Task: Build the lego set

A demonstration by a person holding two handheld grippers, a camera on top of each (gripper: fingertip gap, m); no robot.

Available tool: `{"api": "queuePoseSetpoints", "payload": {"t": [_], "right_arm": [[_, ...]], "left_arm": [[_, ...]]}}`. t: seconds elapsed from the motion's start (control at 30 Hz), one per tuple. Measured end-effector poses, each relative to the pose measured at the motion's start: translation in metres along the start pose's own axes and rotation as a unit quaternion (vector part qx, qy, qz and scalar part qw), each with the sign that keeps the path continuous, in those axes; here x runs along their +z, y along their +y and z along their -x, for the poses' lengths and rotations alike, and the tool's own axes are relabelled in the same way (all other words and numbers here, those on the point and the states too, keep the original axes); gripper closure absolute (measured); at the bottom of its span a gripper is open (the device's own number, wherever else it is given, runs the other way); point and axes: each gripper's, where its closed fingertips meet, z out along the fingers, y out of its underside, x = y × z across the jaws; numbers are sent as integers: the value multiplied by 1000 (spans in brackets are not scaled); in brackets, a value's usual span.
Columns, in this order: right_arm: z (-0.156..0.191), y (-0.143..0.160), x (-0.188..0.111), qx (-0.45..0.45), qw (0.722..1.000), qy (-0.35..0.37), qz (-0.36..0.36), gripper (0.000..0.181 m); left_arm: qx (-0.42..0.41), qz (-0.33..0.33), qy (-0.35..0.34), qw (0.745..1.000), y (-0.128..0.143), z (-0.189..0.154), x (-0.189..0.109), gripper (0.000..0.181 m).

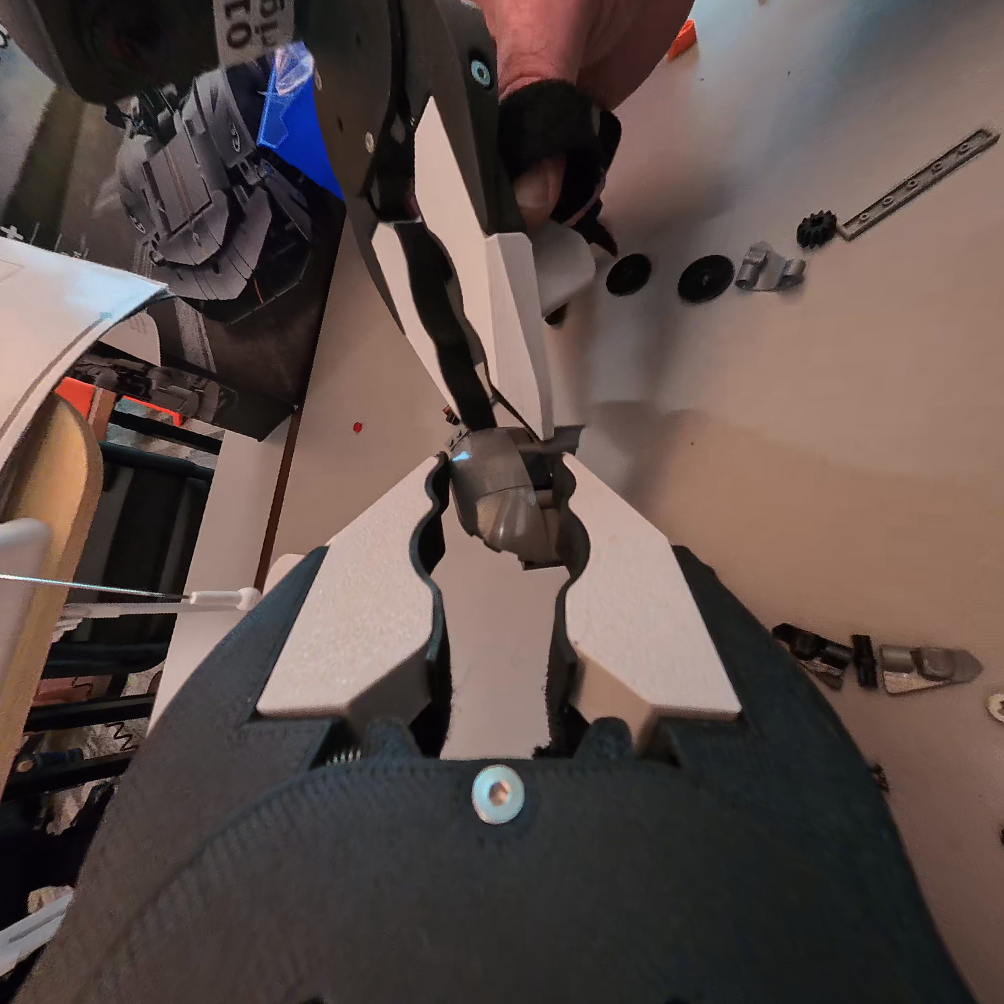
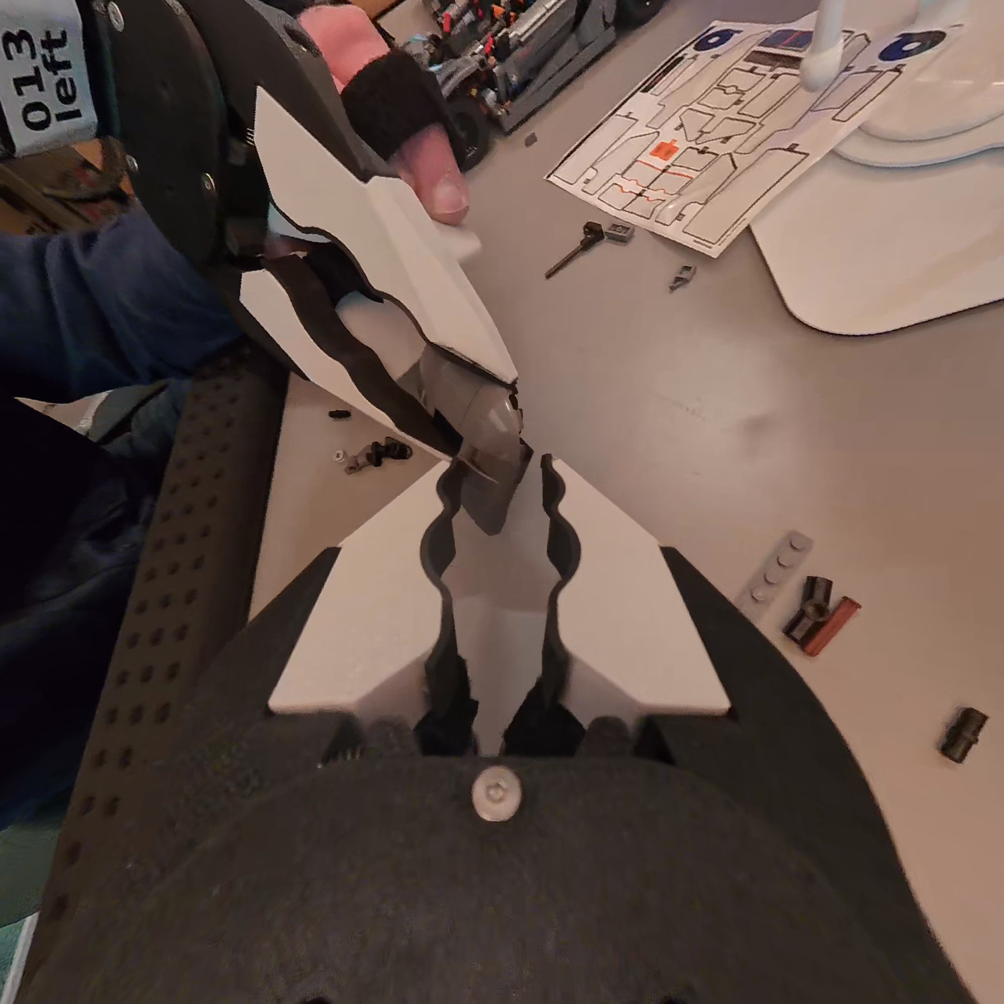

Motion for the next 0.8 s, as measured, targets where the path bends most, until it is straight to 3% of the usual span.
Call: {"api": "queuePoseSetpoints", "payload": {"t": [0.13, 0.33, 0.47, 0.5, 0.53, 0.67, 0.8], "right_arm": [[3, -1, 0, 1, 1000, -13, -6, 160], [6, -6, -3, 6, 999, -35, -27, 143], [15, -10, -5, 13, 996, -71, -44, 141], [18, -10, -6, 15, 995, -85, -47, 142], [21, -10, -7, 11, 994, -96, -49, 145], [31, -12, -7, 2, 991, -123, -56, 168], [20, -4, -2, 3, 996, -85, -29, 172]], "left_arm": [[-1, -15, -4, 1000, -8, 1, -4, 146], [-12, -43, -7, 999, -18, 4, -10, 147], [-25, -70, -5, 997, -27, 6, -17, 147], [-26, -79, -8, 996, -30, 7, -20, 176], [-23, -99, -21, 995, -35, 11, -23, 181], [-47, -114, -9, 992, -36, 11, -25, 181], [-64, -92, 14, 994, -22, 7, -16, 181]]}}
